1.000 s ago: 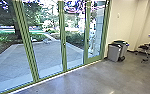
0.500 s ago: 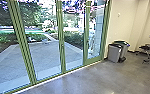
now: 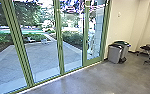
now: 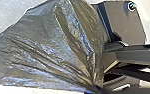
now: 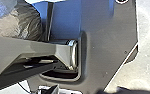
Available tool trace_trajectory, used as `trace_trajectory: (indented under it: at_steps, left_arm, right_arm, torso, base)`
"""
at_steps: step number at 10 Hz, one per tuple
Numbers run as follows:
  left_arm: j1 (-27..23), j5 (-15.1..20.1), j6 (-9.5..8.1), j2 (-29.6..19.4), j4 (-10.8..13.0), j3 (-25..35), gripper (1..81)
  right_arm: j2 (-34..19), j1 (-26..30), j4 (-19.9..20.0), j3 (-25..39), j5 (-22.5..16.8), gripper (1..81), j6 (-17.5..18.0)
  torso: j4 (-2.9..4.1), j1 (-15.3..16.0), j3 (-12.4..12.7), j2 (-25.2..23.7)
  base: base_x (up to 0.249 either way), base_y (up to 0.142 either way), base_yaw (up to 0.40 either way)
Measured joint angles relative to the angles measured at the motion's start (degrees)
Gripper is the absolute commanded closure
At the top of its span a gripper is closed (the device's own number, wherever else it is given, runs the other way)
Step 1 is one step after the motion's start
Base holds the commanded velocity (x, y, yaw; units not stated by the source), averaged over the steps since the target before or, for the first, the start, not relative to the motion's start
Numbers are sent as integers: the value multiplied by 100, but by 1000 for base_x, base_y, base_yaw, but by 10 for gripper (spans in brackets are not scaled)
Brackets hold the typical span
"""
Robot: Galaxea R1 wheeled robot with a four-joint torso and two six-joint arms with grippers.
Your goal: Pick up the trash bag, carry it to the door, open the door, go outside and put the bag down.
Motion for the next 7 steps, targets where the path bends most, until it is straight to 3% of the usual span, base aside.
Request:
trace_trajectory:
  at_steps: [7]
  left_arm:
    - [0,-2,0,15,0,0,811]
  right_arm:
    - [2,0,0,0,0,10,-2]
  torso:
    - [0,0,-2,0]
  base:
    - [160,-73,0]
